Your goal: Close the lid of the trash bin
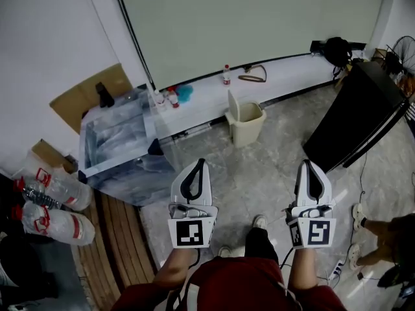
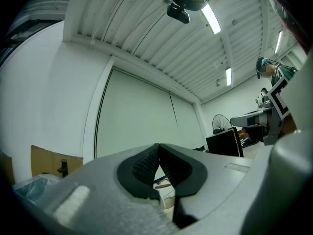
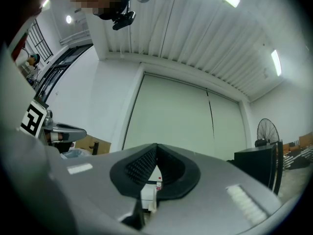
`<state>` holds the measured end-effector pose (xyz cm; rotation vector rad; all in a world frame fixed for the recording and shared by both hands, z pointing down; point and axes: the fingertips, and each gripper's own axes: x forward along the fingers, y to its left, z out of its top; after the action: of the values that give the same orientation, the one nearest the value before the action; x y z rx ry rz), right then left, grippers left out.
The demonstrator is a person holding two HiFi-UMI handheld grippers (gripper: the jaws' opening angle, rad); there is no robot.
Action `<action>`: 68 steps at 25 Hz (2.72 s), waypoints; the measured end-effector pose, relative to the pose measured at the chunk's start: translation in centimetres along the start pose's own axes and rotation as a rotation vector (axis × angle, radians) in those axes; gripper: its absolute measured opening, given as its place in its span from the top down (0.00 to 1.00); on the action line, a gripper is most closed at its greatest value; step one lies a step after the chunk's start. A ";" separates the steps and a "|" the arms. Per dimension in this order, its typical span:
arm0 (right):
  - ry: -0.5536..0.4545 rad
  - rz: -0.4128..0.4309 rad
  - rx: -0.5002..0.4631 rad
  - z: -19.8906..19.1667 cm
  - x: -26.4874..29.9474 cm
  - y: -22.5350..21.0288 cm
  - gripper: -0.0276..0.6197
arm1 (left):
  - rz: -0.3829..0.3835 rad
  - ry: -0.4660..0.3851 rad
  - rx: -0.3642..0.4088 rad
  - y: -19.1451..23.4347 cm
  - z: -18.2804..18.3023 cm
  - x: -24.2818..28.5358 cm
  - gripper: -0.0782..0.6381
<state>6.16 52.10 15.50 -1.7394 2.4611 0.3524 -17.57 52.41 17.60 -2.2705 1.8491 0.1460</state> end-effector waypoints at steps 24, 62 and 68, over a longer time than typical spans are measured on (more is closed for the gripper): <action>0.081 -0.028 0.074 -9.8 14.7 -20.2 0.96 | 0.009 0.079 0.016 -8.7 -5.6 23.9 0.88; 0.095 0.076 0.119 -17.7 34.4 -30.9 0.96 | 0.099 0.101 0.025 -9.2 -11.8 44.0 0.88; 0.102 0.122 0.121 -19.3 41.1 -29.3 0.96 | 0.129 0.133 0.002 -5.7 -14.0 48.0 0.88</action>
<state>20.68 0.41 21.42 -1.6030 2.6062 0.1235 -2.79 4.50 21.79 -2.2080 2.0620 0.0134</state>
